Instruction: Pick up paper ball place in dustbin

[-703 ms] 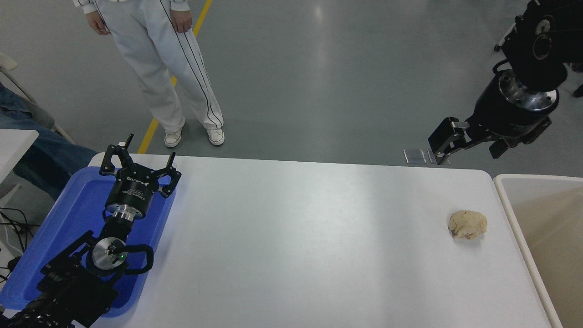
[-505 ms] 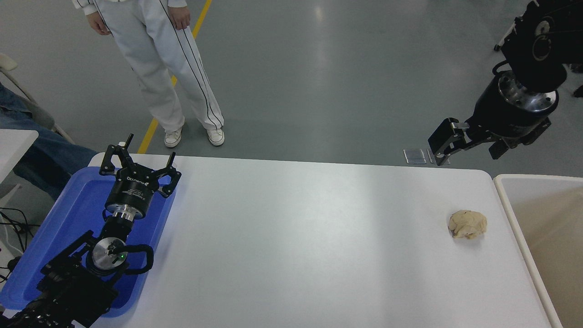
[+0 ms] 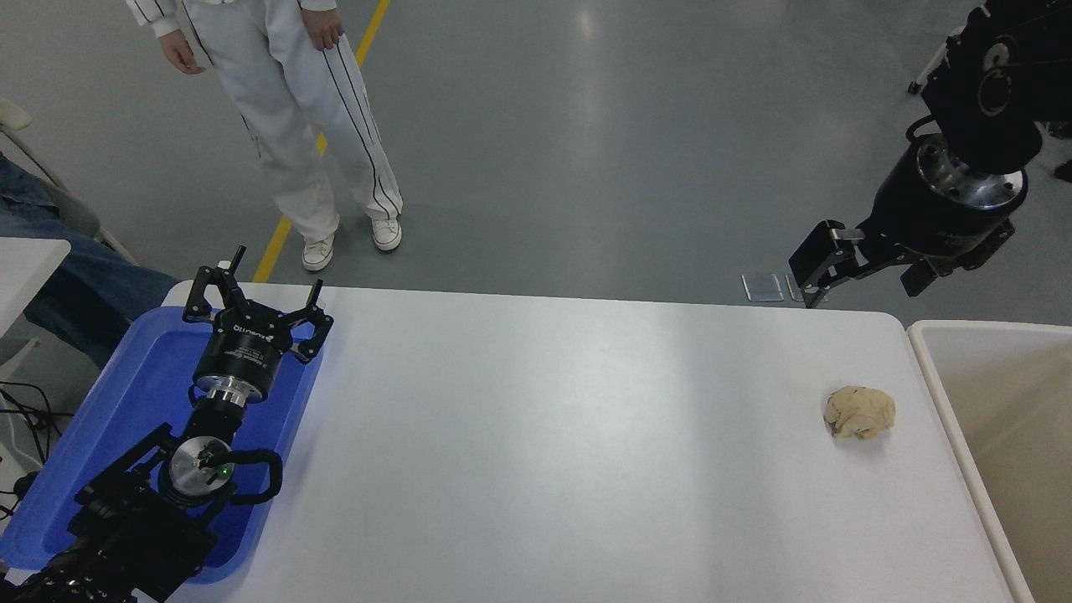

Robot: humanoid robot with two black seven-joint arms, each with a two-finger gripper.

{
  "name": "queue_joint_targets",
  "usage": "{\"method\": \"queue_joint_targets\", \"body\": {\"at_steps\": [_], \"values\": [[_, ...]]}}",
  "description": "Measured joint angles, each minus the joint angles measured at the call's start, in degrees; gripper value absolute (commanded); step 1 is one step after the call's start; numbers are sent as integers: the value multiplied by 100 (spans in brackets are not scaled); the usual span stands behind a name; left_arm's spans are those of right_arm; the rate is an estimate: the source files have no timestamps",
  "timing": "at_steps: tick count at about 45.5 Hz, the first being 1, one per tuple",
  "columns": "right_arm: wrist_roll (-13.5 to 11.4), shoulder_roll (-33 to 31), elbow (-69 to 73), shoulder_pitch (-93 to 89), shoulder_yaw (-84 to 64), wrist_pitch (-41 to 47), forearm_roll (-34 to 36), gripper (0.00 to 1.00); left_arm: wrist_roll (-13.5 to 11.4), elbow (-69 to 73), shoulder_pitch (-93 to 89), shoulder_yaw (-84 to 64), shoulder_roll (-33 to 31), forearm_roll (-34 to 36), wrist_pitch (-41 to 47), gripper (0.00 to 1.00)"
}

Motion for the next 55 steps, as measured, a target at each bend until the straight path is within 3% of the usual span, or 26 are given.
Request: {"method": "queue_joint_targets", "body": {"at_steps": [55], "values": [[8, -191, -179, -508, 90, 0, 43, 100, 0, 0, 0, 4, 0, 0, -8, 100]]}}
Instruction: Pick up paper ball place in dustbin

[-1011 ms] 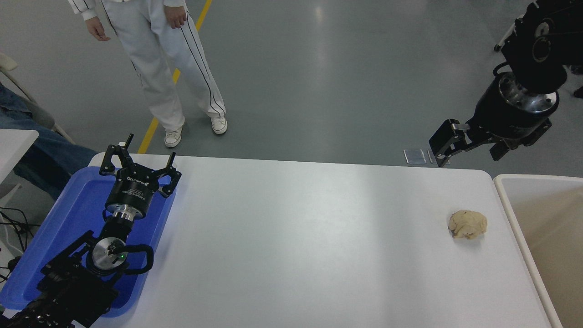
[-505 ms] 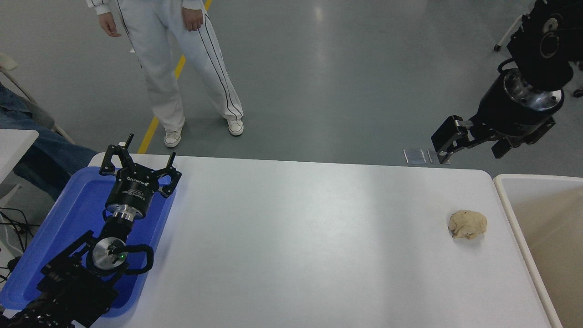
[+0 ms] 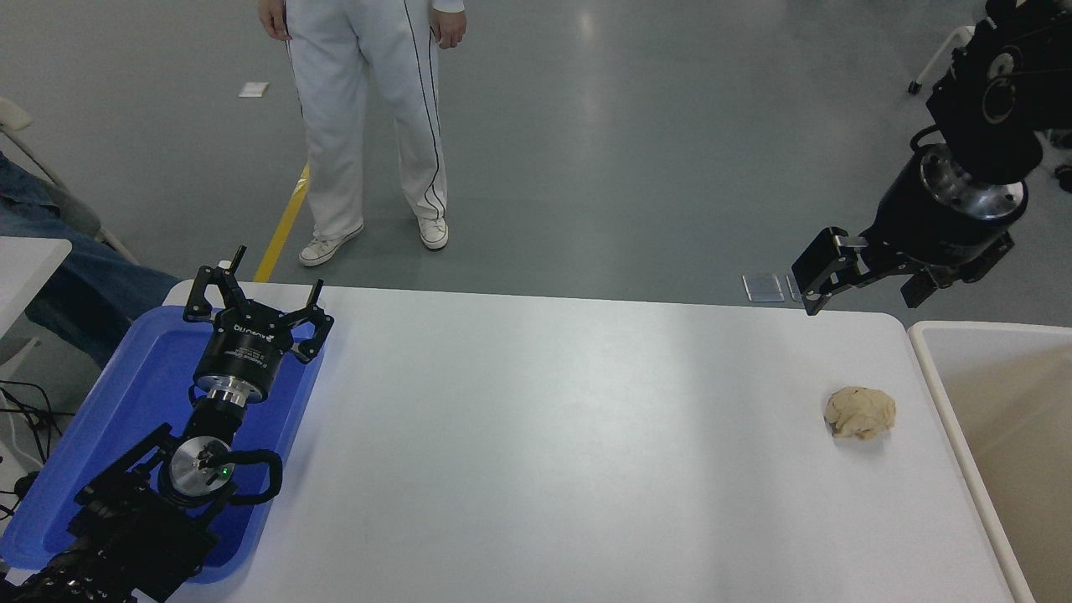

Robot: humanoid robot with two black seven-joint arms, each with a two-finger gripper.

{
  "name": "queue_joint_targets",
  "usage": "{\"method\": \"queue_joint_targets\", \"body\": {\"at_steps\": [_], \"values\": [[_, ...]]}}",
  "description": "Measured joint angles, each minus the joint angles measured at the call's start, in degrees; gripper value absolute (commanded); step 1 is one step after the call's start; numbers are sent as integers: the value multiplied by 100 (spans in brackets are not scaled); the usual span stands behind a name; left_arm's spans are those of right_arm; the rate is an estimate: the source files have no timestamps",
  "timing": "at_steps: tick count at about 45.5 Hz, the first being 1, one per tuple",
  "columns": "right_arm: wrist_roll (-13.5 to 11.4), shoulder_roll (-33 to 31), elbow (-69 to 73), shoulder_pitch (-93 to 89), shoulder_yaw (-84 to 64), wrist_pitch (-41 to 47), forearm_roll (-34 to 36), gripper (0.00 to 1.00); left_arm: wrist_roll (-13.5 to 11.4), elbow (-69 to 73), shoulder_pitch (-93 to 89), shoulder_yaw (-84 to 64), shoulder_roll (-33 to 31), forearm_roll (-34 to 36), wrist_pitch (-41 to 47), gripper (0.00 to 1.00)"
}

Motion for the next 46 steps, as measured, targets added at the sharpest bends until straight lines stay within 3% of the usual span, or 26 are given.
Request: {"method": "queue_joint_targets", "body": {"at_steps": [11, 26, 46], "values": [[-4, -71, -64, -403, -17, -349, 5, 100, 0, 0, 0, 0, 0, 1, -3, 100], [-7, -311, -312, -1164, 58, -1686, 2, 100, -1, 1, 0, -4, 0, 3, -3, 100], [2, -400, -1695, -2921, 436, -2463, 13, 100, -10, 1, 0, -4, 0, -2, -3, 100]]}}
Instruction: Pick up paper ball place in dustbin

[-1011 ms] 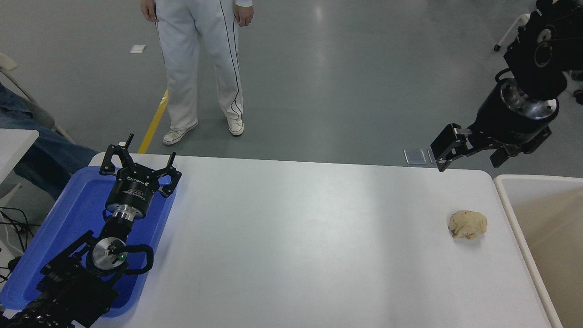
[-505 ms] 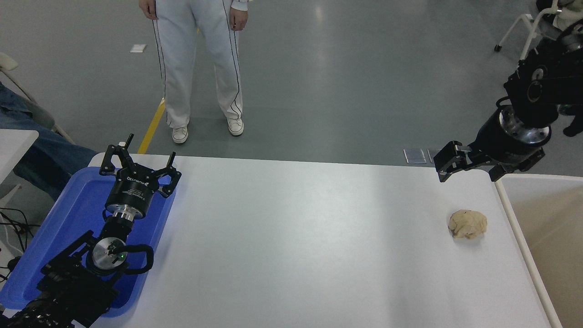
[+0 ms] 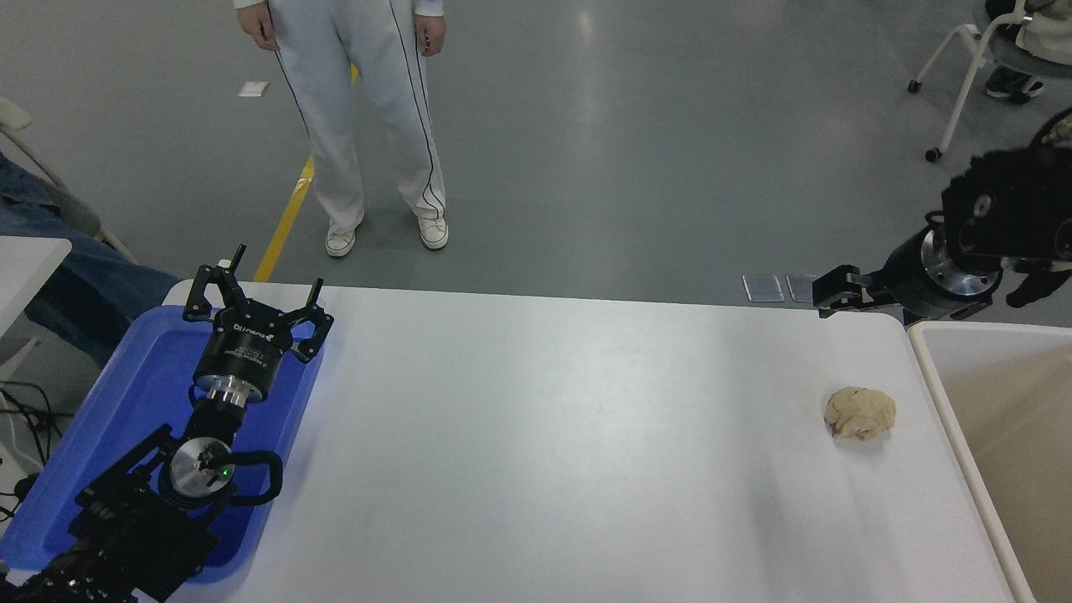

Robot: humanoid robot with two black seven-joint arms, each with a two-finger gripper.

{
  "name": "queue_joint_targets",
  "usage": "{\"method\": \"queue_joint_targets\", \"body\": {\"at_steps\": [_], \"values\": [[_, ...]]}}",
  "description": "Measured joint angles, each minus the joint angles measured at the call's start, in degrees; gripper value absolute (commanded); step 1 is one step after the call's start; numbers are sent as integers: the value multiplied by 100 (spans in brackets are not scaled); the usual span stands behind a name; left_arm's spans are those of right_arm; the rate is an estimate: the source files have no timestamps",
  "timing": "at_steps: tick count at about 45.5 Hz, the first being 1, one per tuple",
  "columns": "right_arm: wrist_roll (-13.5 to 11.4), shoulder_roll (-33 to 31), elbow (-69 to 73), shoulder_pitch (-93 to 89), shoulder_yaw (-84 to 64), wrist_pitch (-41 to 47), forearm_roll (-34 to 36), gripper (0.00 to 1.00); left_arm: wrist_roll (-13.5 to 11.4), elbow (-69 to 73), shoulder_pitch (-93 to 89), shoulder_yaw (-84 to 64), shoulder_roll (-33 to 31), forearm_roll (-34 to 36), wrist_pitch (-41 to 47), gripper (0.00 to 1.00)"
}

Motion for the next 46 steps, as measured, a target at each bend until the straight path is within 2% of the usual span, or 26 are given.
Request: {"method": "queue_joint_targets", "body": {"at_steps": [33, 46], "values": [[-14, 232, -2533, -2578, 949, -387, -66, 100, 1, 0, 0, -3, 0, -2, 0, 100], [-30, 439, -2818, -3325, 1280, -1067, -91, 100, 2, 0, 0, -4, 0, -1, 1, 100]]}}
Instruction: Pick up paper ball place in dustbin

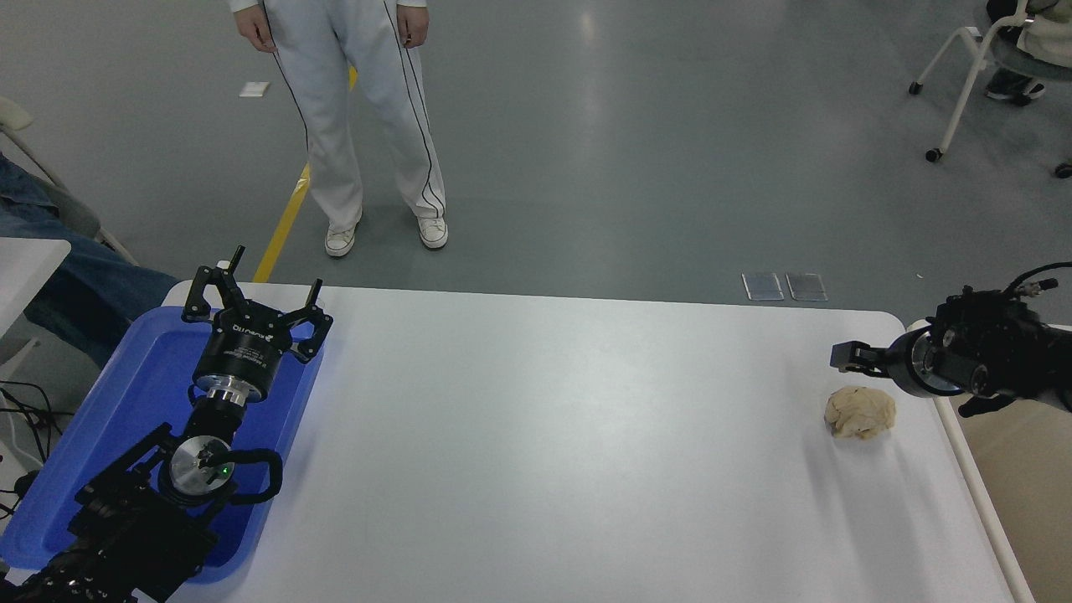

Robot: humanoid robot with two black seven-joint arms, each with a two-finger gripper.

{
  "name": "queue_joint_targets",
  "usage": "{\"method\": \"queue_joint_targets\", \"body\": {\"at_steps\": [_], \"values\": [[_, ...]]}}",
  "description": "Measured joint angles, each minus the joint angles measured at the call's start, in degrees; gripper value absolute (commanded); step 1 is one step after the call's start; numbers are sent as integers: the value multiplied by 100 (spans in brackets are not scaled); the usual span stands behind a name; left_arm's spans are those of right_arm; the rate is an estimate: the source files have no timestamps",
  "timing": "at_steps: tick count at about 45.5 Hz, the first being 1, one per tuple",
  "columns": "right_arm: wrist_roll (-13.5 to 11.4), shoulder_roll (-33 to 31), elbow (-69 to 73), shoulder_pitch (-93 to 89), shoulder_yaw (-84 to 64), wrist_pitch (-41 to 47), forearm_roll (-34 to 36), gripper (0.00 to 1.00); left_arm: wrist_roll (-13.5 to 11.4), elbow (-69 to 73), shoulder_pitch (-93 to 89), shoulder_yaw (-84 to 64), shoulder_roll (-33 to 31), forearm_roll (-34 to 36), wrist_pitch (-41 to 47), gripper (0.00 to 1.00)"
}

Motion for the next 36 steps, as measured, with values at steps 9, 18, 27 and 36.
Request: {"method": "queue_joint_targets", "body": {"at_steps": [9, 18, 27, 36], "values": [[-4, 73, -56, -291, 128, -434, -5, 100, 0, 0, 0, 0, 0, 0, 0, 100], [-6, 145, -172, -488, 200, -727, -6, 100, 0, 0, 0, -1, 0, 0, 0, 100], [-5, 260, -397, -695, 228, -863, -7, 100, 0, 0, 0, -1, 0, 0, 0, 100], [-6, 316, -511, -807, 240, -933, 0, 98, 0, -1, 0, -1, 0, -1, 0, 100]]}}
